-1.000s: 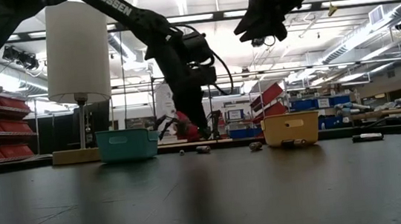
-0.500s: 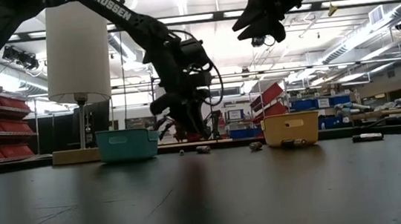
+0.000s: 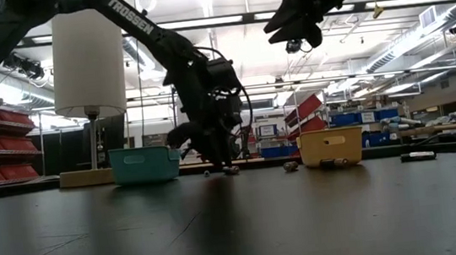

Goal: Sort batteries
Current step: Put the black battery into the yellow bin

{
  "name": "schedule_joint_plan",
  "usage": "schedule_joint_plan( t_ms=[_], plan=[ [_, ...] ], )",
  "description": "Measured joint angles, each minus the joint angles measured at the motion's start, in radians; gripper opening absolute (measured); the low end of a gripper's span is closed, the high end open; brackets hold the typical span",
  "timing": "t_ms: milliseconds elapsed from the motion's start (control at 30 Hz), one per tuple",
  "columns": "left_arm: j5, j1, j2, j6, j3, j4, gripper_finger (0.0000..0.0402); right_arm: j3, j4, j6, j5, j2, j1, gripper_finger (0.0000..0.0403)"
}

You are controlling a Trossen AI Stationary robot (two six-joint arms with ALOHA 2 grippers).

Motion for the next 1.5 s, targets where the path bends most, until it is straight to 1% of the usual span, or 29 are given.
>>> schedule_joint_plan(
  t_ms=[100,233,300,367,433,567,633,833,900,1133,1267,1367,1500],
  plan=[
    [-0.043,-0.005,0.016,-0.001,0.001,0.049,0.0152,0.0,-0.002,0.001,-0.013,-0.001,-0.003,0.0171],
    [-0.035,-0.009,0.022,0.012,0.003,0.071,0.0152,-0.001,-0.007,0.0,-0.015,-0.011,-0.004,0.0171],
    [-0.023,-0.009,0.028,-0.002,0.002,0.039,0.0151,-0.001,-0.005,0.0,-0.016,-0.022,-0.007,0.0171],
    [-0.008,-0.009,0.039,-0.003,0.005,0.029,0.0146,-0.001,-0.009,-0.005,-0.017,-0.036,-0.012,0.0171],
    [-0.022,-0.011,0.039,-0.005,0.017,0.025,0.0136,-0.001,-0.007,-0.008,-0.017,-0.049,-0.017,0.0171],
    [-0.012,-0.011,0.04,-0.034,0.018,0.02,0.011,-0.001,-0.009,-0.02,-0.018,-0.07,-0.036,0.0171],
    [-0.009,-0.011,0.04,-0.058,0.018,0.018,0.009,-0.001,-0.009,-0.026,-0.018,-0.08,-0.046,0.0171],
    [-0.018,-0.011,0.038,-0.053,0.021,0.037,0.0019,-0.001,-0.01,-0.026,-0.018,-0.103,-0.066,0.0171],
    [-0.032,-0.011,0.038,-0.053,0.021,0.04,0.0008,-0.001,-0.01,-0.026,-0.018,-0.109,-0.071,0.0171],
    [-0.039,-0.012,0.038,-0.055,0.02,0.046,0.0007,-0.001,-0.022,-0.026,-0.017,-0.11,-0.072,0.0171],
    [-0.028,-0.012,0.04,-0.06,0.045,0.013,0.0007,-0.001,-0.025,-0.026,-0.016,-0.11,-0.072,0.0169],
    [-0.028,-0.012,0.042,-0.081,0.08,-0.004,0.0007,-0.001,-0.026,-0.032,-0.015,-0.11,-0.072,0.0169],
    [-0.025,-0.012,0.042,-0.121,0.148,-0.078,0.0007,-0.001,-0.048,-0.033,-0.008,-0.11,-0.074,0.0169]
  ],
)
